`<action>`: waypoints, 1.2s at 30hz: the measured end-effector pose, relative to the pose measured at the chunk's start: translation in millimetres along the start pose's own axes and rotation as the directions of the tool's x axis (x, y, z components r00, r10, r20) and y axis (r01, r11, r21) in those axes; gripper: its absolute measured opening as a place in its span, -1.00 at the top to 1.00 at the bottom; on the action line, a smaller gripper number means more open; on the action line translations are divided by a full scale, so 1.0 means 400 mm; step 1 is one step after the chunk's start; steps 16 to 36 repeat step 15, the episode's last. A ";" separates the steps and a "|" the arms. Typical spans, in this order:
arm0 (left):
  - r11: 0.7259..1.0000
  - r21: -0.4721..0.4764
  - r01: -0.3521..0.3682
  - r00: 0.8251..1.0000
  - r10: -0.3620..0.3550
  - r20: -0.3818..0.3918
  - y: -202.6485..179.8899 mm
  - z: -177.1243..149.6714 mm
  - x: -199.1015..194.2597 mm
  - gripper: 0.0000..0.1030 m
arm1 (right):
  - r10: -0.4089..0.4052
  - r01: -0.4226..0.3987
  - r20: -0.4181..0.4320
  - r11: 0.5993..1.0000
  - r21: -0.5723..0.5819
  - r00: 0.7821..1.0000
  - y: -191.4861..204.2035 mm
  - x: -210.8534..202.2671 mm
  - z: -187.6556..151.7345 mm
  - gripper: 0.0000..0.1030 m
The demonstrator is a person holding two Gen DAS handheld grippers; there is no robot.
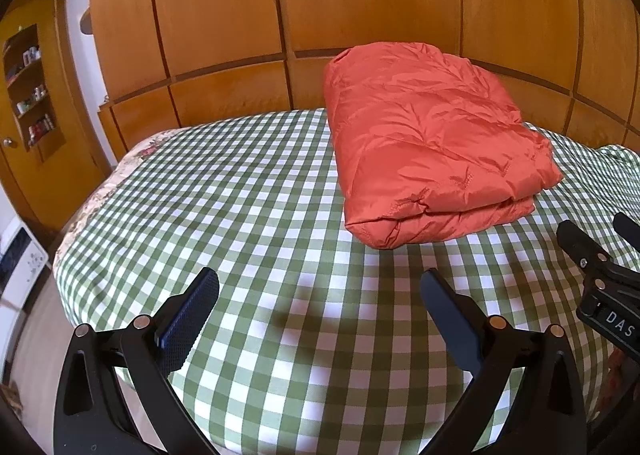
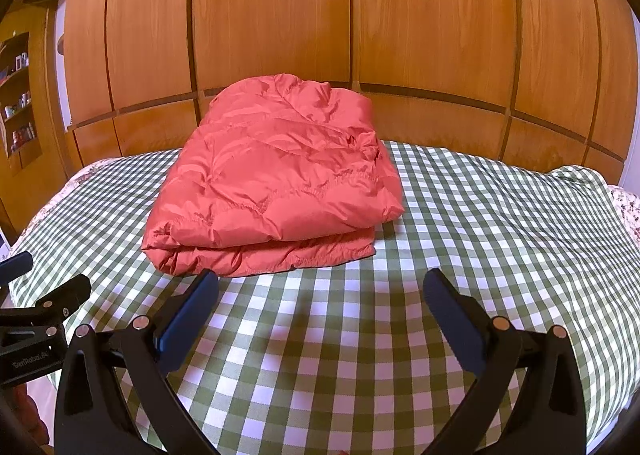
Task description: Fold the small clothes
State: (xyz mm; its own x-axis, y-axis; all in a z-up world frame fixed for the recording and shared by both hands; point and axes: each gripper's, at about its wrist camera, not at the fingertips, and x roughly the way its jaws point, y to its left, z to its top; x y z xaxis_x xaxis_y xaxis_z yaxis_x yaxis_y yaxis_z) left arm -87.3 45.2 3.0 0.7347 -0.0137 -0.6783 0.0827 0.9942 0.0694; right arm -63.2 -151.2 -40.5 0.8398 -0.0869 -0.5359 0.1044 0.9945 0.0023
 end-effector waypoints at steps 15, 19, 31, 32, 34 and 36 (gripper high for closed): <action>0.999 -0.028 -0.043 0.994 0.040 -0.105 0.028 -0.013 0.062 -0.94 | -0.025 0.028 -0.059 0.999 0.042 0.998 -0.047 0.046 -0.015 -0.97; 0.999 -0.028 -0.043 0.994 0.040 -0.105 0.028 -0.013 0.062 -0.94 | -0.025 0.028 -0.059 0.999 0.042 0.998 -0.047 0.046 -0.015 -0.97; 0.999 -0.028 -0.043 0.994 0.040 -0.105 0.028 -0.013 0.062 -0.94 | -0.025 0.028 -0.059 0.999 0.042 0.998 -0.047 0.046 -0.015 -0.97; 0.999 -0.028 -0.043 0.994 0.040 -0.105 0.028 -0.013 0.062 -0.94 | -0.025 0.028 -0.059 0.999 0.042 0.998 -0.047 0.046 -0.015 -0.97; 0.999 -0.028 -0.043 0.994 0.040 -0.105 0.028 -0.013 0.062 -0.94 | -0.025 0.028 -0.059 0.999 0.042 0.998 -0.047 0.046 -0.015 -0.97; 0.999 -0.028 -0.043 0.994 0.040 -0.105 0.028 -0.013 0.062 -0.94 | -0.025 0.028 -0.059 0.999 0.042 0.998 -0.047 0.046 -0.015 -0.97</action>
